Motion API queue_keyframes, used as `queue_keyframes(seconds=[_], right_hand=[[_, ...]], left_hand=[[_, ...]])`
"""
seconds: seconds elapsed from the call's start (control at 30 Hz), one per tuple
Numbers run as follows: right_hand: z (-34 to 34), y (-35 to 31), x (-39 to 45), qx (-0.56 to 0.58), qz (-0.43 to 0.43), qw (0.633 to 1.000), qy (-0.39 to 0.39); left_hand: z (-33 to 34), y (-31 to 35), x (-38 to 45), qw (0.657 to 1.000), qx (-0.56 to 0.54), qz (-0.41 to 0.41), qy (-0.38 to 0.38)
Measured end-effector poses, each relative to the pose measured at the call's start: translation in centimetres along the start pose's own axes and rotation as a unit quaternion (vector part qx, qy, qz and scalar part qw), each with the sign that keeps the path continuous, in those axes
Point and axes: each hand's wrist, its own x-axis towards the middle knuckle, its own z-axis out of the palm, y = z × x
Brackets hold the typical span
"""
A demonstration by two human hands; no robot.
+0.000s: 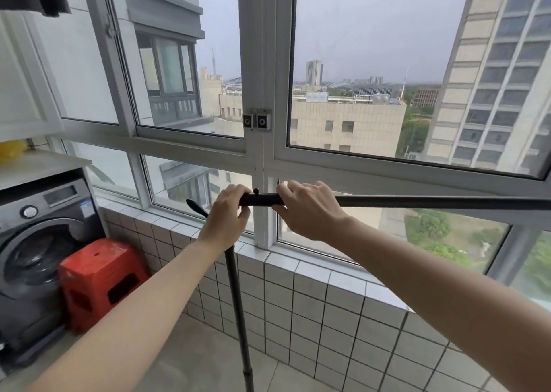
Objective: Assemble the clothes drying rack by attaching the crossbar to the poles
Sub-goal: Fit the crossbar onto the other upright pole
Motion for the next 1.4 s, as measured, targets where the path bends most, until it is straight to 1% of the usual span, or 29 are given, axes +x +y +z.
queue_keyframes(seconds=[0.1, 0.23, 0.43, 0.57, 0.73, 0.9, 1.07, 1.27, 1.4], right_hand=[[1.1, 2.2, 1.0, 0.000, 0.008, 1.000, 0.010], [2.8, 4.9, 2.5, -0.006, 0.030, 1.000, 0.003], [5.1, 7.6, 4.3, -0.018, 0.059, 0.998, -0.004], [7.1, 8.7, 5.7, -0.041, 0.079, 0.996, -0.007], [9.2, 9.0, 7.6, -0.052, 0.103, 0.993, -0.020], [10.9, 9.3, 8.9, -0.085, 0.075, 0.993, -0.028], [12.3, 8.7, 10.3, -0.113, 0.066, 0.991, -0.033], [12.9, 7.9, 11.7, -0.100, 0.057, 0.993, -0.030], [12.7, 7.6, 11.6, -0.064, 0.075, 0.994, -0.035]], left_hand=[[1.9, -0.6, 2.5, 1.000, -0.002, 0.004, -0.005], [4.4, -1.5, 5.8, 1.000, -0.003, 0.001, -0.013], [7.4, -3.2, 9.6, 0.999, -0.033, 0.013, -0.029], [9.5, -5.7, 11.8, 0.997, -0.054, 0.026, -0.049], [10.8, -8.4, 13.8, 0.994, -0.072, 0.040, -0.073], [11.5, -10.8, 14.6, 0.992, -0.080, 0.048, -0.086], [11.8, -12.6, 15.2, 0.992, -0.097, 0.033, -0.075], [11.5, -14.1, 15.1, 0.994, -0.095, 0.024, -0.042], [11.2, -14.2, 15.0, 0.994, -0.085, 0.036, -0.052]])
